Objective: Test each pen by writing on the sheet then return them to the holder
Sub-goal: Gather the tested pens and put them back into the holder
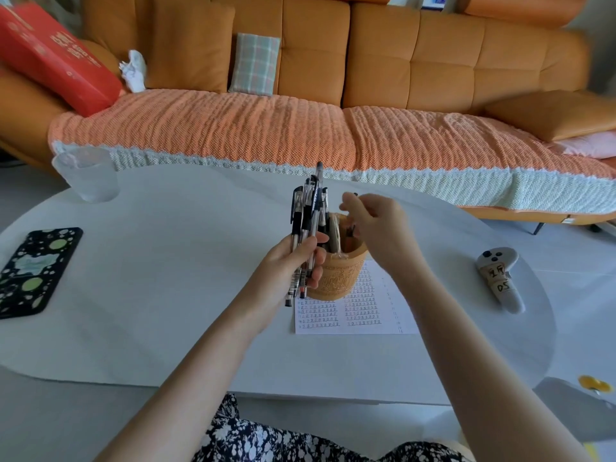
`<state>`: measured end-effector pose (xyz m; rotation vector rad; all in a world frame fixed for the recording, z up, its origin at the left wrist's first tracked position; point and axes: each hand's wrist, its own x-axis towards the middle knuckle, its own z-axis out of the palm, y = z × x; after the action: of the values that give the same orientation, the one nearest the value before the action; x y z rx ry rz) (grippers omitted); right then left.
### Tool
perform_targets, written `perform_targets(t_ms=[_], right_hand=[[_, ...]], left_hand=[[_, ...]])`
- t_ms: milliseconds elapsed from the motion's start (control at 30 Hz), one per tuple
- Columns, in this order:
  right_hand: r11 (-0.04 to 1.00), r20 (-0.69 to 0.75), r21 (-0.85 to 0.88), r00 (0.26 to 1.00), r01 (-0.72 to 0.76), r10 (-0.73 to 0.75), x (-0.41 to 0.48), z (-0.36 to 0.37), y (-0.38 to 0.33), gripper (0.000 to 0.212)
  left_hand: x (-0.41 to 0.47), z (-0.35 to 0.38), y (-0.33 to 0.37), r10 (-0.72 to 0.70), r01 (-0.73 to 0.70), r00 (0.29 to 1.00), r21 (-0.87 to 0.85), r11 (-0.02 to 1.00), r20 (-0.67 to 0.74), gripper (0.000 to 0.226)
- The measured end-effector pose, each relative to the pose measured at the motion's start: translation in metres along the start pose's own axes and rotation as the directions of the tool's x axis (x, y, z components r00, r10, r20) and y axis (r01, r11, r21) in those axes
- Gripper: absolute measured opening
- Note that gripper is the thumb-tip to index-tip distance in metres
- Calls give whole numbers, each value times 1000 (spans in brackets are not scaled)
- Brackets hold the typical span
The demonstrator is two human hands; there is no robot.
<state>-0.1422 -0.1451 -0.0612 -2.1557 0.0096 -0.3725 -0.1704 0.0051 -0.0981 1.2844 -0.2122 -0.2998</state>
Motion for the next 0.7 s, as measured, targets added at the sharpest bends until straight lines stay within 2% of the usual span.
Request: perform_targets(t_ms=[100, 233, 300, 400, 533, 700], right_hand=[[972, 70, 232, 997, -34, 18, 5, 4, -14, 26], [943, 93, 320, 994, -89, 62, 10, 7, -19, 16], [911, 47, 402, 996, -86, 73, 12, 6, -20, 12], [867, -115, 498, 990, -9, 76, 14, 2, -21, 12], [868, -269, 485, 963, 110, 28, 17, -4, -21, 7], [953, -249, 268, 966, 140, -71, 13, 12, -16, 9]], left_hand=[[-2, 3, 0, -2, 1, 999, 35, 999, 32, 21], [-3, 4, 3, 0, 1, 1000, 57, 998, -5, 21], [-2, 2, 3, 6, -4, 999, 78, 997, -35, 21], [0, -4, 3, 14, -6, 994, 83, 996, -104, 23], [0, -11, 4, 12, 7, 985, 106, 994, -175, 21], [0, -12, 3, 24, -11, 989, 86, 996, -149, 17]])
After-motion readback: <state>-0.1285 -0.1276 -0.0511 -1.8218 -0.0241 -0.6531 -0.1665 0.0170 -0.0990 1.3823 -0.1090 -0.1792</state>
